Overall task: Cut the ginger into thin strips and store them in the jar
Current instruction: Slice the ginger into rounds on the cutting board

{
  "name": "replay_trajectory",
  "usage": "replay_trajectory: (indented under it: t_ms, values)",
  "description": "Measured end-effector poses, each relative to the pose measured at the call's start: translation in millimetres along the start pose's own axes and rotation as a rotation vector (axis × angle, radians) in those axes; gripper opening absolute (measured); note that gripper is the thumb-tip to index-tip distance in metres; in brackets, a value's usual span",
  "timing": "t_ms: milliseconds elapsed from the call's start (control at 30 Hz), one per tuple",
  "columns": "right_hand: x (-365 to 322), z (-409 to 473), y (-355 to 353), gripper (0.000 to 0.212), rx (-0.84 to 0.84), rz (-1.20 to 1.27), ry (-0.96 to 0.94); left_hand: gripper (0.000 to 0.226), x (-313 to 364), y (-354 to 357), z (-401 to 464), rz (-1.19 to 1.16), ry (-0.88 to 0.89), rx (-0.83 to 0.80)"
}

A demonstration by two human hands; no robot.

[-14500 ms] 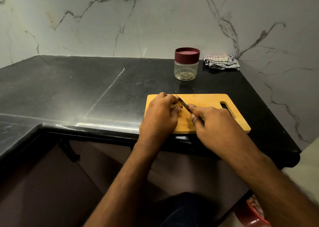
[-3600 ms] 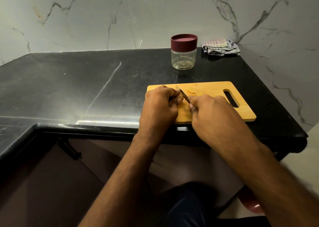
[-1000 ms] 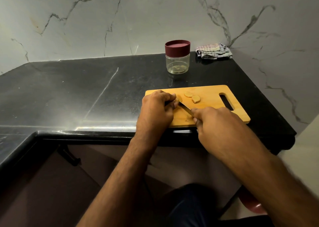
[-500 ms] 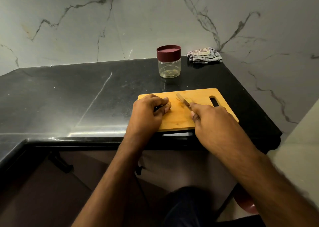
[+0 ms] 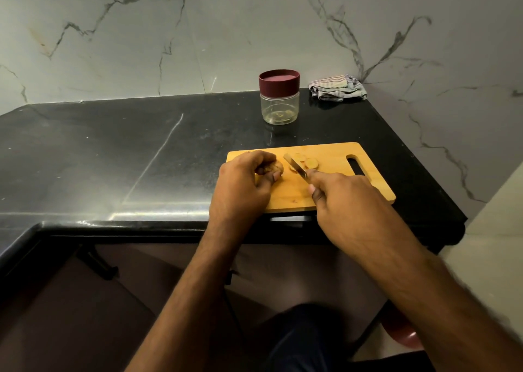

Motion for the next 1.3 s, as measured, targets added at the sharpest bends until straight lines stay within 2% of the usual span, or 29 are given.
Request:
replay_trajectory:
  t_ms: [267, 500, 667, 833, 933, 1300]
  values:
    - [-10, 2, 11, 0.037, -0.043, 0.025, -0.028, 0.027, -4, -2, 0, -0.05, -0.012, 0.019]
    - [-4, 2, 15, 0.037, 0.006, 0.067, -0.027, 0.045, -5, 3, 1, -0.115, -0.031, -0.08]
    - [-4, 2, 15, 0.039, 0.015, 0.086, -0.031, 0.035, -7, 1, 2, -0.114, -0.043, -0.043]
    - [-6, -5, 3, 0.041, 0.153, 0.135, -0.056, 0.022, -9, 1, 2, -0.097, -0.058, -0.033]
    - [-8, -6, 2, 0.042, 0.148, 0.163, -0.072, 0.016, -10, 2, 4, -0.096, -0.073, -0.037]
    - [-11, -8, 4, 0.043, 0.133, 0.103, -0.091, 0.016, -4, 4, 2, -0.016, 0.0, -0.046]
Point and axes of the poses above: each hand's wrist, its own z-axis towards the middle knuckle, its own y-axis out of the palm, x = y × z, the point moved 8 cm from there along z, towards the middle knuckle, and after that the axes turned 9 degrees about -z, right-handed, at the moved point
